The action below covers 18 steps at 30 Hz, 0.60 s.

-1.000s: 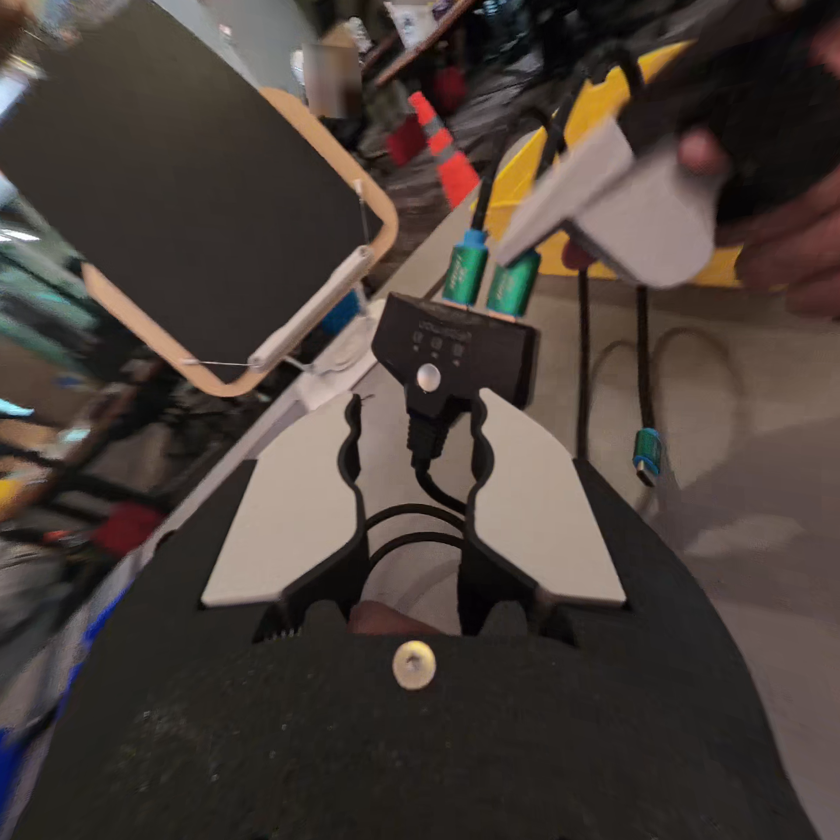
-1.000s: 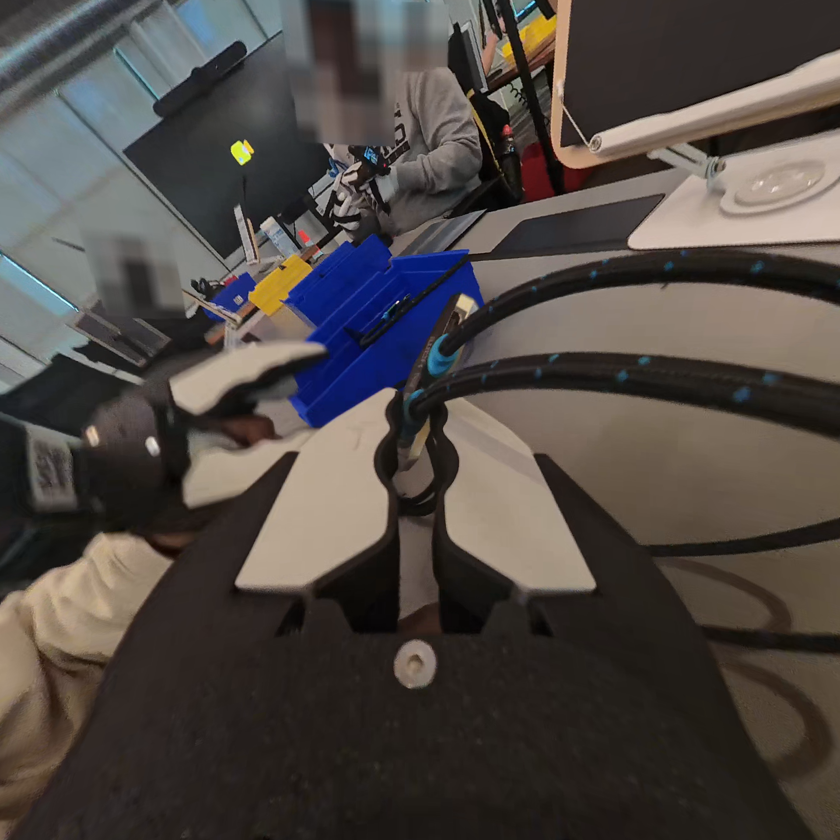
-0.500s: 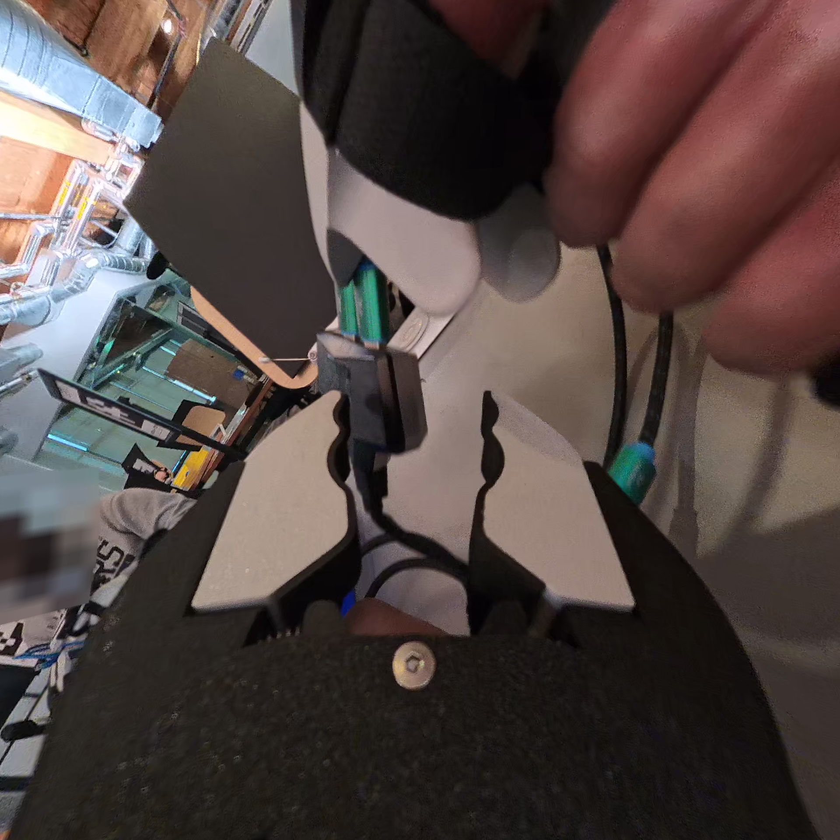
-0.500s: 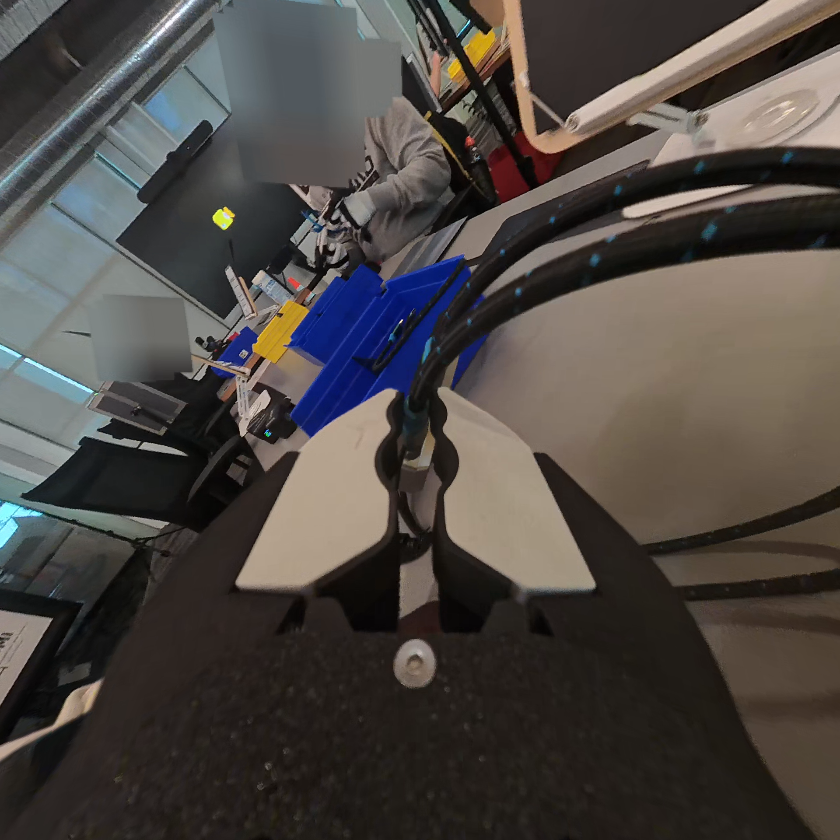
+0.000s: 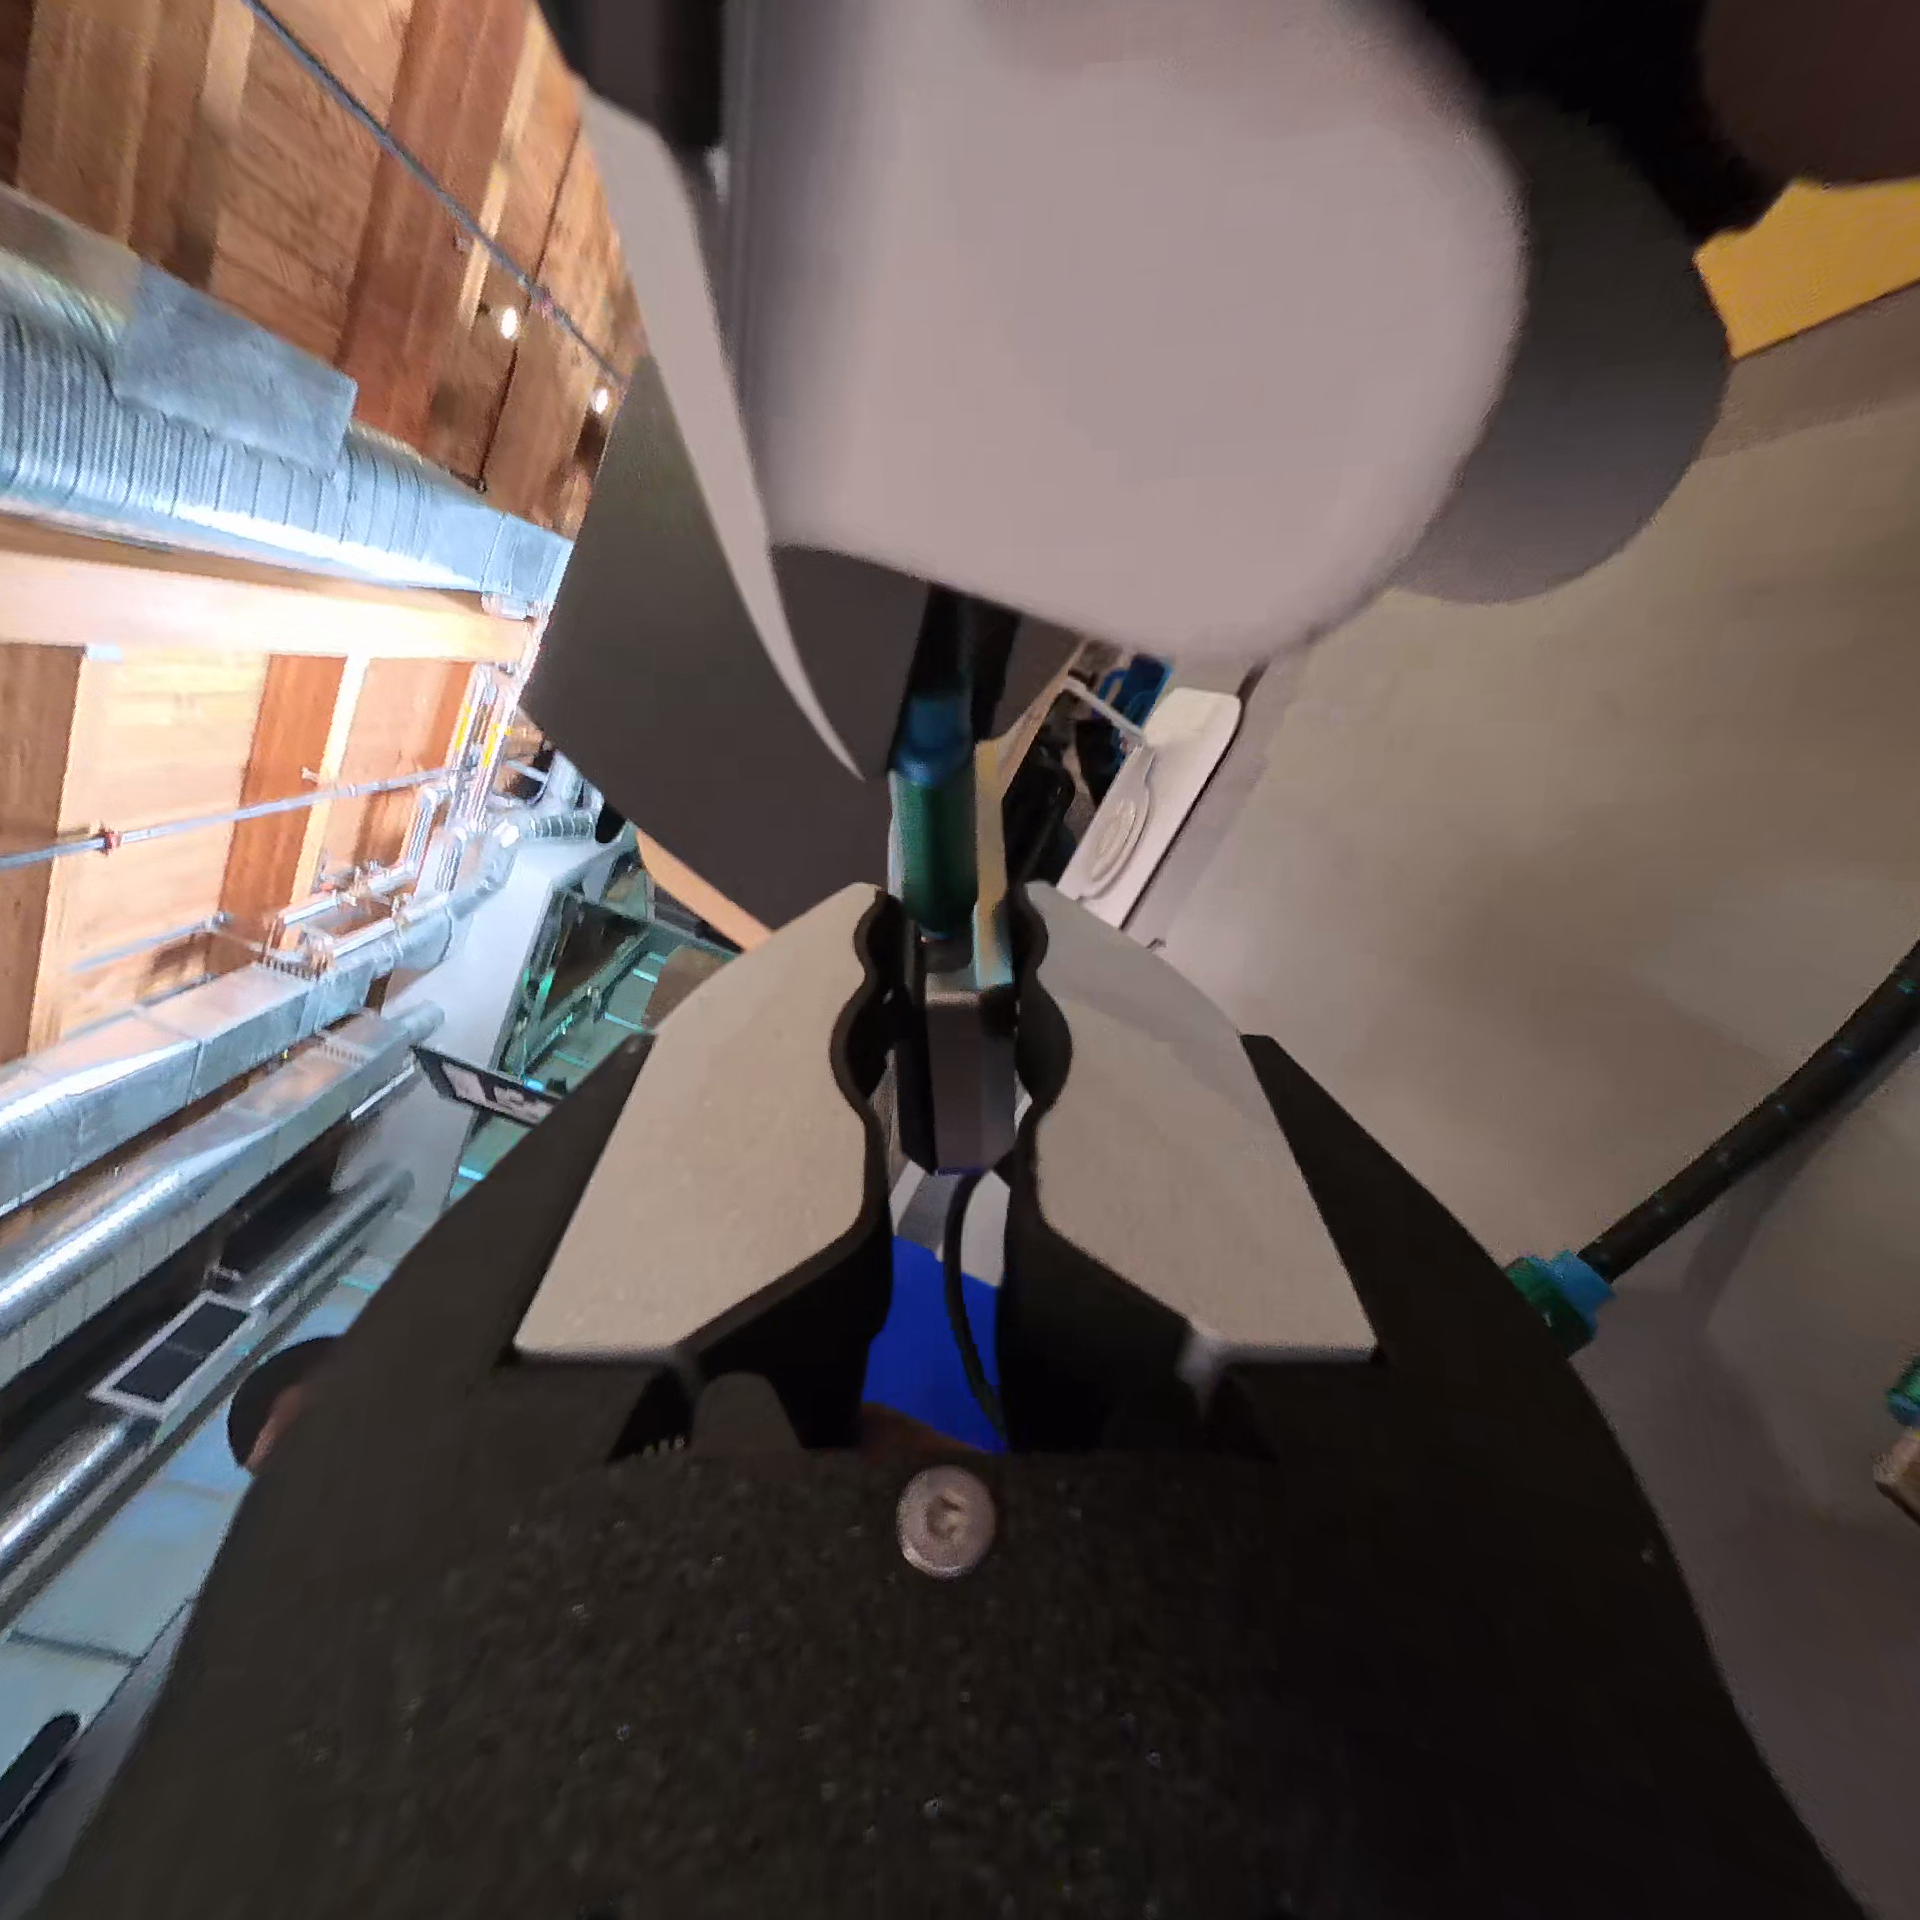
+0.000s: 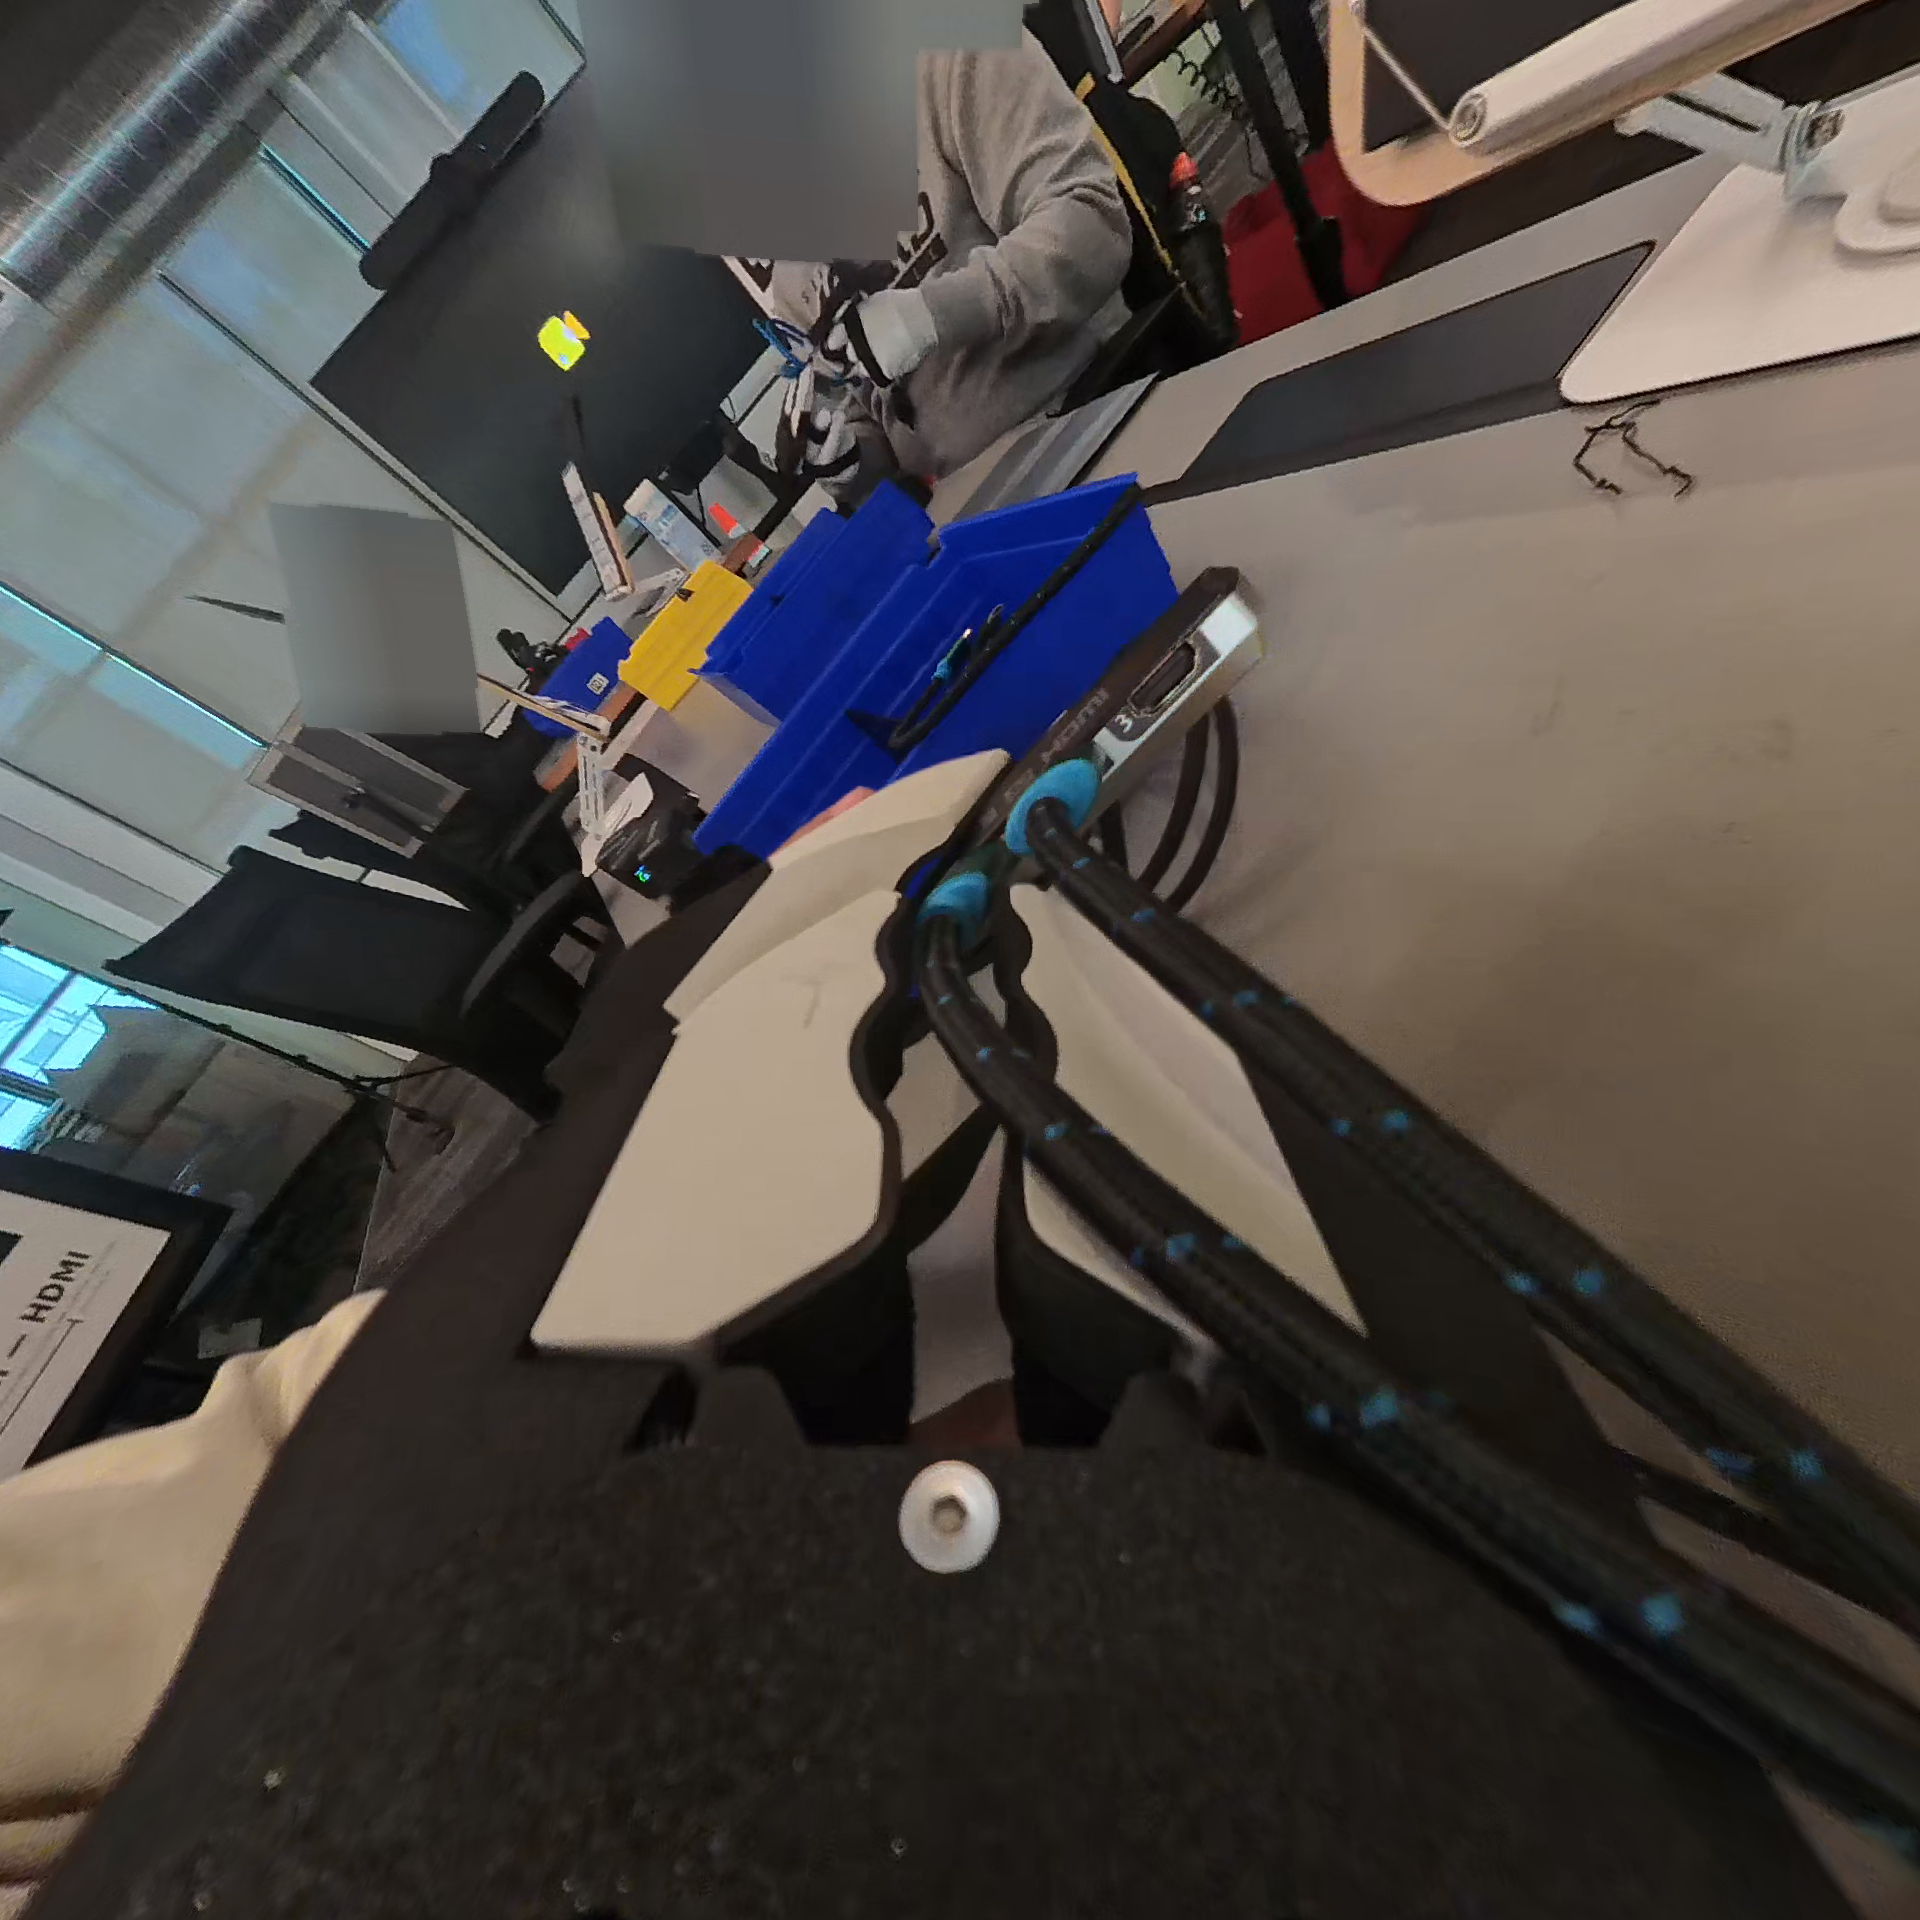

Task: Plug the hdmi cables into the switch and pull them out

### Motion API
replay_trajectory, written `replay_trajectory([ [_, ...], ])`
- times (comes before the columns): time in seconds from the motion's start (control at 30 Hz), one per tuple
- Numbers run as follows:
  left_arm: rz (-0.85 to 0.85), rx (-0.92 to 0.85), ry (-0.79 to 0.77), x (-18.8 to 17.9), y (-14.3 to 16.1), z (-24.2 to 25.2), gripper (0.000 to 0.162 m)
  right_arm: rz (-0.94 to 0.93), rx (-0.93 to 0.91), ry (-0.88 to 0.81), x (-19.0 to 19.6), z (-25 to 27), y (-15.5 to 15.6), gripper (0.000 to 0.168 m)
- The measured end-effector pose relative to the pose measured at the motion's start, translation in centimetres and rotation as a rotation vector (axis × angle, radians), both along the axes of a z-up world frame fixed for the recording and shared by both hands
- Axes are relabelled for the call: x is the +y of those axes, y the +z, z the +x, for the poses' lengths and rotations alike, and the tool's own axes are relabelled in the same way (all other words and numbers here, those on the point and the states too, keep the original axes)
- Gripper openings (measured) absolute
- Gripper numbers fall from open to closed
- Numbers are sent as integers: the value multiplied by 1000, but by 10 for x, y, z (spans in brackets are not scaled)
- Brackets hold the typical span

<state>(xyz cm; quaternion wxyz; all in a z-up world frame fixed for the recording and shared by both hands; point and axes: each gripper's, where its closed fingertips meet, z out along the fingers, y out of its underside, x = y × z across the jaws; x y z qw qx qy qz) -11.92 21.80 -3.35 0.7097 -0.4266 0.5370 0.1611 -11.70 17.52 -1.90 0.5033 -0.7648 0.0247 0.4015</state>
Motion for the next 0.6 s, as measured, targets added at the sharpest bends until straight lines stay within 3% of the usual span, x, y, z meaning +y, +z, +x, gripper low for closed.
replay_trajectory([
  [0.07,-29,3,0,8,-1,0,20,11,-48,78,-8,-5,-5,7],
  [0.17,-136,-20,-16,21,-6,0,20,25,-248,232,-32,-17,-26,20],
  [0.23,-164,-18,-27,23,-10,1,20,83,-487,315,-50,-23,-39,32],
  [0.33,-167,2,-41,20,-16,3,20,263,-796,205,-52,-11,-24,36],
  [0.43,-171,5,-50,16,-17,6,20,261,-980,180,-51,5,-5,45],
  [0.6,-184,-9,-74,11,-18,5,20,327,-946,175,-51,21,18,38],
])
